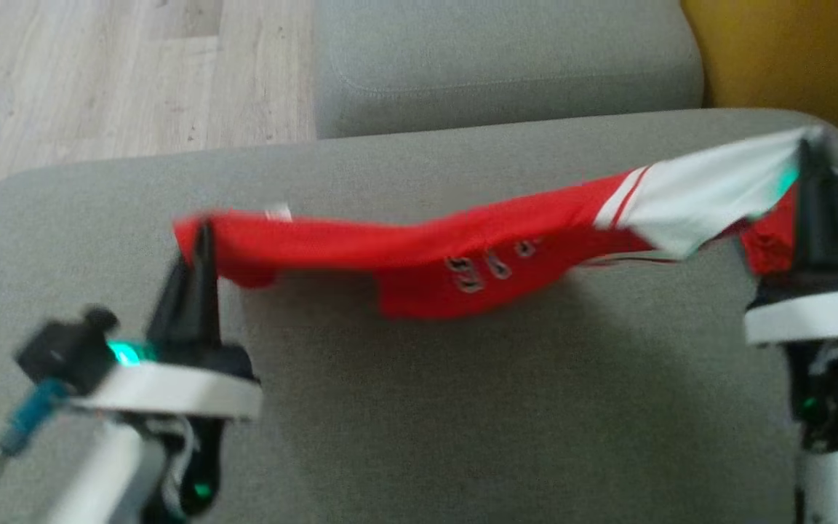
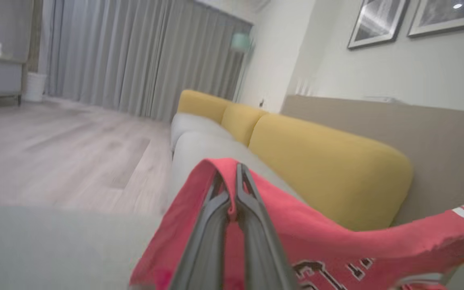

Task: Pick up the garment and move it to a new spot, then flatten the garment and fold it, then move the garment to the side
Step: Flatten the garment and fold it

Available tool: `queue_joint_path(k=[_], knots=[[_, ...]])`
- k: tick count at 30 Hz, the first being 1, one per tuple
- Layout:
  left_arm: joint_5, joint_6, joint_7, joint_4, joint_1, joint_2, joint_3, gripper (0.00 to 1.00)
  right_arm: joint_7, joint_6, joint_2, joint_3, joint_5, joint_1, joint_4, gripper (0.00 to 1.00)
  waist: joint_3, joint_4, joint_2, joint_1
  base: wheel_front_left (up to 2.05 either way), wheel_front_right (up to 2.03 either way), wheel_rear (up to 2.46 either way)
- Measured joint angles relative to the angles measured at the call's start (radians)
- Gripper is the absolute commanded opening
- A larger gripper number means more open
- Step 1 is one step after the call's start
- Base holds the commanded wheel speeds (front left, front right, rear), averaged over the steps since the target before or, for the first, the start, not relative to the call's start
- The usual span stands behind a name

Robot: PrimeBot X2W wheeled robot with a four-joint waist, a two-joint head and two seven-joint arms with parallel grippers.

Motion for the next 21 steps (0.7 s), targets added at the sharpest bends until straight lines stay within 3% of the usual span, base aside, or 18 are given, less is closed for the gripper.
queue_joint_path(k=[6,11,16,21], knots=[[0.056,0.028,0.12,-0.262,-0.186,0.088,0.033,0.0,0.052,0.0,-0.002,-0.036,-0.003,-0.087,-0.229,0.0,-0.012,-0.008,0.0,0.0,0.0,0.0,0.0],[0.071,0.029,0.241,-0.381,-0.363,0.122,0.035,0.0,0.123,0.0,-0.031,-0.06,-0.013,-0.167,-0.396,0.0,0.001,-0.021,0.0,0.0,0.0,0.0,0.0],[0.067,0.019,0.328,-0.369,-0.488,0.122,0.027,0.0,0.2,0.0,-0.067,-0.058,-0.019,-0.238,-0.464,0.0,0.043,-0.031,0.0,0.0,0.0,0.0,0.0],[-0.022,-0.009,0.377,-0.242,-0.587,0.069,0.022,0.0,0.235,0.0,-0.096,-0.024,-0.007,-0.339,-0.374,0.0,0.132,-0.04,0.0,0.0003,0.0,0.0,0.0]])
